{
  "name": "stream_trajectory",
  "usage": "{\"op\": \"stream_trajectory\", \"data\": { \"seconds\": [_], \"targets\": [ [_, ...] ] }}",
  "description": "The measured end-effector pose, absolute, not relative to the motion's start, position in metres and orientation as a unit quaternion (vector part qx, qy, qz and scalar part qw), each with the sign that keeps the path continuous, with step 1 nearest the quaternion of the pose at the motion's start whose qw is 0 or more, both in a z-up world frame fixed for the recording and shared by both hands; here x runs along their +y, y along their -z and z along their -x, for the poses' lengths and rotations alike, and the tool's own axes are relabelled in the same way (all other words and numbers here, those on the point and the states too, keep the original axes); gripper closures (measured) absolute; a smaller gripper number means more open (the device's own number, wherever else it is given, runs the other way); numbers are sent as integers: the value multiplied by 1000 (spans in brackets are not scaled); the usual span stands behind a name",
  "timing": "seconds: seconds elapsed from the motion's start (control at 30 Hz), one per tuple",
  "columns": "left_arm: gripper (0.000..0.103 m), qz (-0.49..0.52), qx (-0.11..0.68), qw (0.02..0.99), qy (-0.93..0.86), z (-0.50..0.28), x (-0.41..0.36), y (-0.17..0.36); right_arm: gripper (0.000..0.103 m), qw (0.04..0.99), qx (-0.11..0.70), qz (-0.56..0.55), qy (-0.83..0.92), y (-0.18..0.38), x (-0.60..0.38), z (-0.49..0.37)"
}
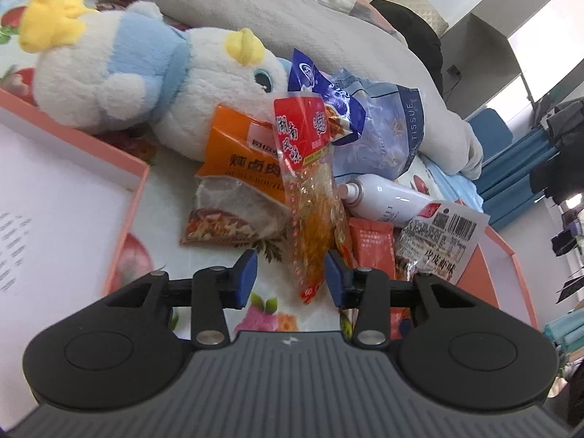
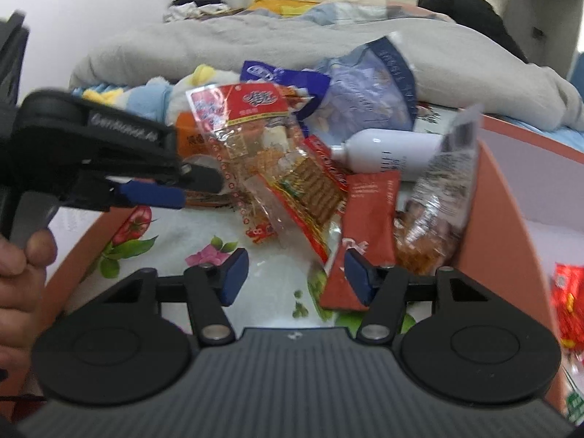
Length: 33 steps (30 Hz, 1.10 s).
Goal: Organize snacks
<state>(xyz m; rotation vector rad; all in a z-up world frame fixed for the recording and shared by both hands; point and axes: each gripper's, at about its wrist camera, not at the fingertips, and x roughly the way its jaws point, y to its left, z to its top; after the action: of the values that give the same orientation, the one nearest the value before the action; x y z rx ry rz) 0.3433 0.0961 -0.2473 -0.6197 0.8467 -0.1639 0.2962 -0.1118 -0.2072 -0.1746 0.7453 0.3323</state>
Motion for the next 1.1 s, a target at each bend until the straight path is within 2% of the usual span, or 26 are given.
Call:
{"op": "stream_trajectory", "data": {
  "seconds": [0.1, 0.53, 0.63, 0.7, 0.87, 0.97, 1.1],
  "targets": [
    [57, 308, 402, 858, 91, -353, 96, 253, 52, 914, 359, 106, -158, 215, -105, -306],
    [57, 348, 392, 843, 119, -382, 88, 273, 53, 917, 332, 176, -136, 240, -83, -330],
    [57, 351, 395, 841, 116, -387, 83, 278, 68, 919, 322, 187, -128, 242, -80, -331],
    [57, 359, 398, 837, 114, -389, 79, 283, 70, 920, 317, 193, -123, 245, -79, -333],
    [57, 386, 398, 826, 99, -395, 76, 294, 88, 922, 310, 204, -113, 246, -80, -331],
    [58, 388, 399, 826, 93, -396, 74, 297, 89, 922, 311, 197, -116, 242, -83, -330],
    [73, 365, 398, 836, 97, -394, 68, 288, 91, 923, 310, 195, -122, 236, -83, -325]
  ]
}}
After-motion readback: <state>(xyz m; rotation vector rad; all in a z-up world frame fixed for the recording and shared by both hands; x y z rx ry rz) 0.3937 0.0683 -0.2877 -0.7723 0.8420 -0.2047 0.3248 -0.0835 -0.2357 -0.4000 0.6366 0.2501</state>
